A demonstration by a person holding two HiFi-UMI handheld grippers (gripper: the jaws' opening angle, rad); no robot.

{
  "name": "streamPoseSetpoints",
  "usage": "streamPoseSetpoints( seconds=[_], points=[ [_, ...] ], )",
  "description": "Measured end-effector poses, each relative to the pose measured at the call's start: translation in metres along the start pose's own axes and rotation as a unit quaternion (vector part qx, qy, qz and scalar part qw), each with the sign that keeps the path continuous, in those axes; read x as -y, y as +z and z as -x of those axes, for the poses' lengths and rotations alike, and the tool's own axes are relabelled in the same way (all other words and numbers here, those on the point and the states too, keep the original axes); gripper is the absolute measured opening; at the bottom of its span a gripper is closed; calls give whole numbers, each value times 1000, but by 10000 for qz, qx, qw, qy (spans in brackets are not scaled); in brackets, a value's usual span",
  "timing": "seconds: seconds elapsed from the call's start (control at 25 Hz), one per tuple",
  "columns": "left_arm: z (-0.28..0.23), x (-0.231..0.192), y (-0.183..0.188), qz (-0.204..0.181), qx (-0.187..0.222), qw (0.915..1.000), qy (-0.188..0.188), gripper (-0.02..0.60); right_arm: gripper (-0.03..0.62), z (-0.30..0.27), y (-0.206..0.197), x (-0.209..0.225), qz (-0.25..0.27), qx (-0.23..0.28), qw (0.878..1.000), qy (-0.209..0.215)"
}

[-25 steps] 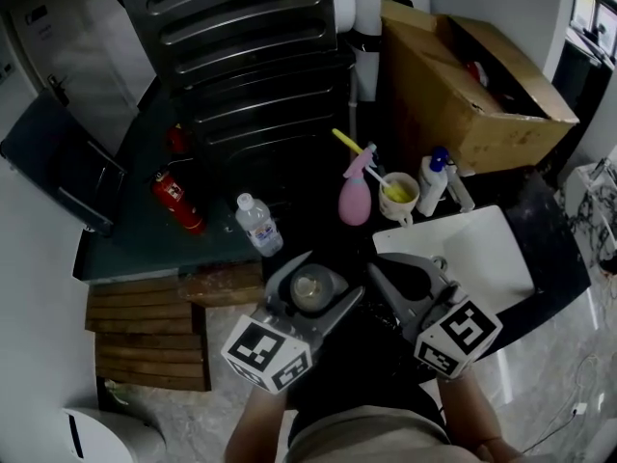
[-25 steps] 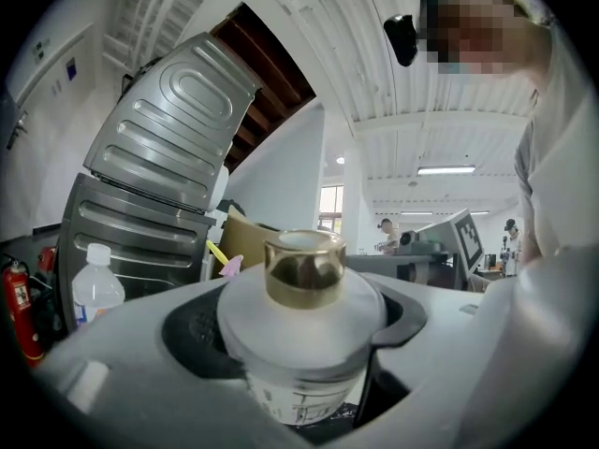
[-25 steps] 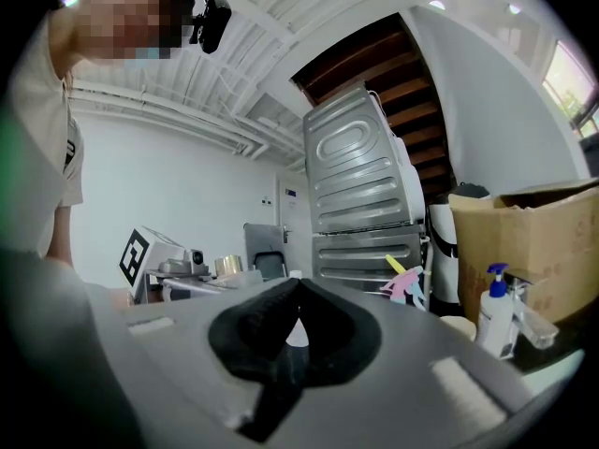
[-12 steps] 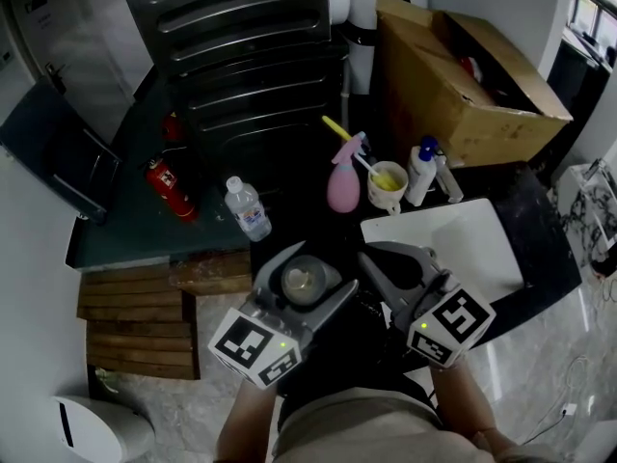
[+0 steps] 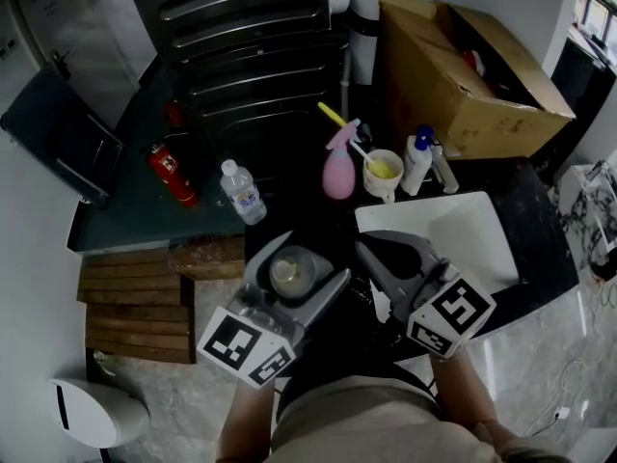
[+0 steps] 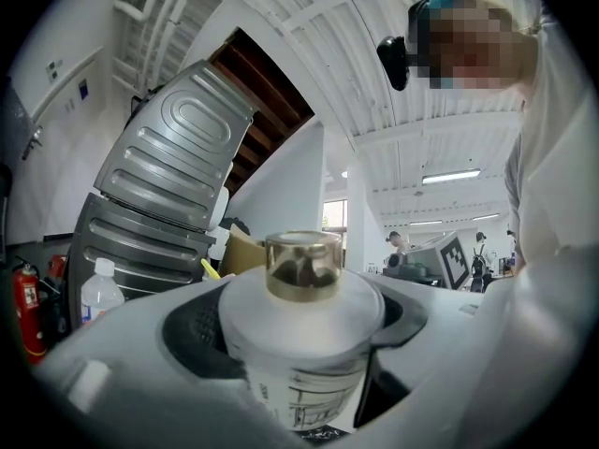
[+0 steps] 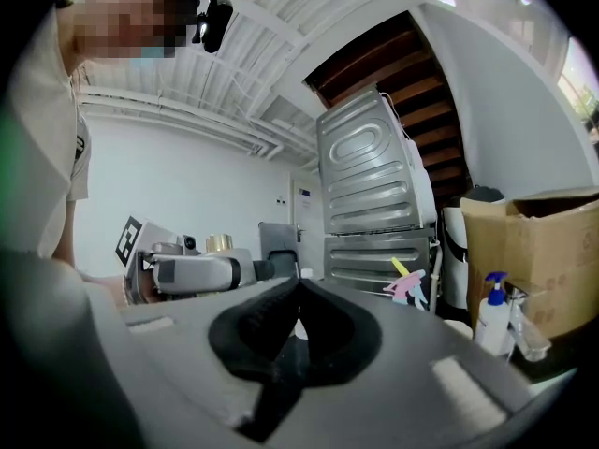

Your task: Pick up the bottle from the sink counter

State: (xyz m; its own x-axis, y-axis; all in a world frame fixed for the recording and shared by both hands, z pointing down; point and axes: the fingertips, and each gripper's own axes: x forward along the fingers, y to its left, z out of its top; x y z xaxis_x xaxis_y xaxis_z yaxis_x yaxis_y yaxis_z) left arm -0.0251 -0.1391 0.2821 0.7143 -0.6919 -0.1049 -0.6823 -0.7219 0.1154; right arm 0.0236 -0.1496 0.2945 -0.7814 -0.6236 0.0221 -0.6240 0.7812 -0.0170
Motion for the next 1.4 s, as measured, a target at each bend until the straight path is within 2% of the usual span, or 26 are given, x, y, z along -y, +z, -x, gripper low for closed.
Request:
streamPoseSetpoints(
  seconds=[0.28, 1.4],
  points=[
    [-4, 4, 7, -95, 75, 9999, 42, 356, 3, 0, 0, -11, 82, -24, 9996, 287],
    [-12, 10, -2, 35, 159, 9998, -61, 354, 3, 6, -4, 5, 20, -38, 9996, 287]
  ],
)
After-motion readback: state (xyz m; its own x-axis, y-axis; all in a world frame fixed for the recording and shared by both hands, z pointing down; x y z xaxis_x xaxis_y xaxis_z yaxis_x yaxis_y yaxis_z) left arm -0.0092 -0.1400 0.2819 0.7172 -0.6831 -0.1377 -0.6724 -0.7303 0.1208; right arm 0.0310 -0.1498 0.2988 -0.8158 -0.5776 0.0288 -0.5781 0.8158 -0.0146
